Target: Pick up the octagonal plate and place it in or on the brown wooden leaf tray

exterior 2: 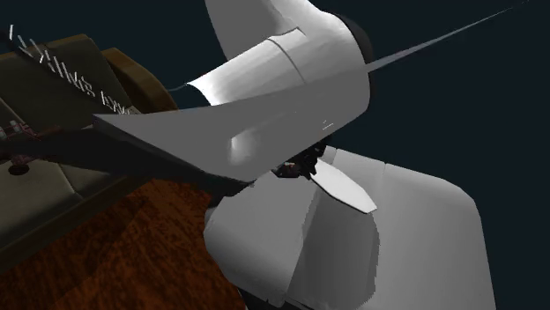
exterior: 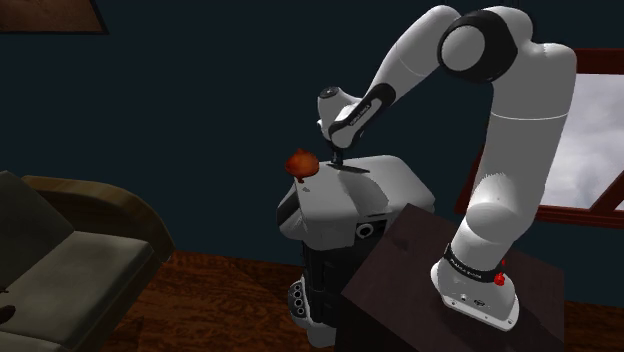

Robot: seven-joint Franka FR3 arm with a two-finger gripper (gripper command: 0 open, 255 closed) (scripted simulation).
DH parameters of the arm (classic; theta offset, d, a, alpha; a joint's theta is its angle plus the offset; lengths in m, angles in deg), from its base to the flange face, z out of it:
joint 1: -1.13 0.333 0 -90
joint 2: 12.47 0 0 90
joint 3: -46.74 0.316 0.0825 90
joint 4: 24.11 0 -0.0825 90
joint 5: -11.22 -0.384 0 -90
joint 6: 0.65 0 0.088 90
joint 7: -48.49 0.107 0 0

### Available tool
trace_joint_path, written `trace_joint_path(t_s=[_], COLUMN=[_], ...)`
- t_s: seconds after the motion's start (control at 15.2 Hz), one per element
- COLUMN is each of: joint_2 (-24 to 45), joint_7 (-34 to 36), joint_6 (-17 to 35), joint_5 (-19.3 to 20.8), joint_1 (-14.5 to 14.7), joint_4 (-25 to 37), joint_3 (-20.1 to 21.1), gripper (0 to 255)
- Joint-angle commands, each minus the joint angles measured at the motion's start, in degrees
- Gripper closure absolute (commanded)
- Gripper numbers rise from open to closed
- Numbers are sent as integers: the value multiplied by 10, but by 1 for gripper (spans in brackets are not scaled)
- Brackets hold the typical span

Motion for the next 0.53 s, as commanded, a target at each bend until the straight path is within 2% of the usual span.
trace_joint_path(t_s=[0.0, 0.46], joint_2=[33, 145], joint_7=[2, 5], joint_6=[-23, -108], joint_5=[-13, -46], joint_1=[8, 34], joint_4=[52, 241], joint_3=[9, 33], gripper=[255, 255])
